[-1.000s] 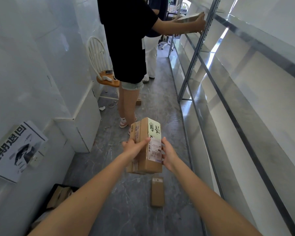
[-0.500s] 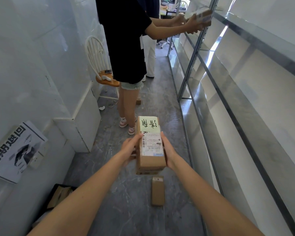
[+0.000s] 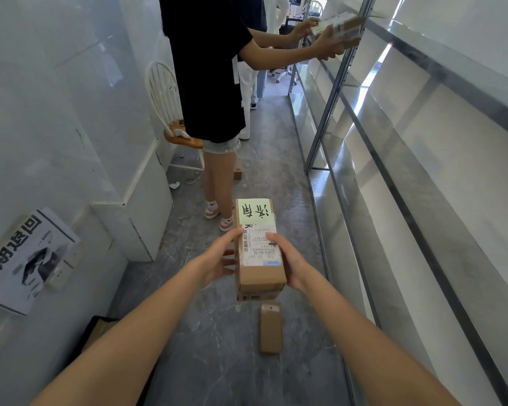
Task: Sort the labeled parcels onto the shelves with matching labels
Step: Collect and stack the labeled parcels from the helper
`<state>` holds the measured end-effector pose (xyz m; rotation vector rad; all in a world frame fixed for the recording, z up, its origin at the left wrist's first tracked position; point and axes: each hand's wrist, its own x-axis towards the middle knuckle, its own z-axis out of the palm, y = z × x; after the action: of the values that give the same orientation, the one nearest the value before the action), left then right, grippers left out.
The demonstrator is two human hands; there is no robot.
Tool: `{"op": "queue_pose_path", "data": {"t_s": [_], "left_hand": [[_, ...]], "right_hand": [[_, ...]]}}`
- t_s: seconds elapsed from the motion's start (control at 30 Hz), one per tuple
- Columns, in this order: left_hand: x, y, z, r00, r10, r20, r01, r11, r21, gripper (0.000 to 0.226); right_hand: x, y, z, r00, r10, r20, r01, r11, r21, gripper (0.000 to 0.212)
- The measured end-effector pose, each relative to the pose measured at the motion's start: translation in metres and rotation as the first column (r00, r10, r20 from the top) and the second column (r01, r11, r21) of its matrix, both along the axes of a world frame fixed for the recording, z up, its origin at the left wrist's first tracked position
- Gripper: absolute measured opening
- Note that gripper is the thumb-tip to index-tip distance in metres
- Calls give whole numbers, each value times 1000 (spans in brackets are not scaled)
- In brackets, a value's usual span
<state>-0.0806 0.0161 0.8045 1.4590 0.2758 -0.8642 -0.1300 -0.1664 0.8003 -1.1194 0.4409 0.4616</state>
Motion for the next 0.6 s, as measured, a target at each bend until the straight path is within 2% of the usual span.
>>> {"op": "queue_pose_path", "data": {"t_s": [0.07,0.13,0.2,0.27,0.4,0.5,0.6], "left_hand": [[7,1,4,999,-3,46,-1,996,85,87],[21,4,17,977,3,215,-48,978,204,79],[40,11,32,931,-118,345,7,952,306,77],[51,16,49,887,-270,374,134,927,352,74],[52,19,63,861,-462,212,342,836,429,54],[48,26,51,879,-475,37,414,800,433,74],[45,31,38,907,-420,-20,396,839,373,83]], "right_hand": [[1,-5,4,998,59,-24,-59,998,-22,42],[1,-10,9,986,150,-67,-153,987,-47,36],[1,-14,12,966,237,-107,-244,968,-57,32],[2,-16,13,942,308,-131,-319,945,-74,33],[3,-18,12,920,356,-161,-372,925,-80,34],[5,-21,11,915,368,-164,-382,922,-66,37],[5,-24,12,901,396,-180,-415,906,-85,36]]}}
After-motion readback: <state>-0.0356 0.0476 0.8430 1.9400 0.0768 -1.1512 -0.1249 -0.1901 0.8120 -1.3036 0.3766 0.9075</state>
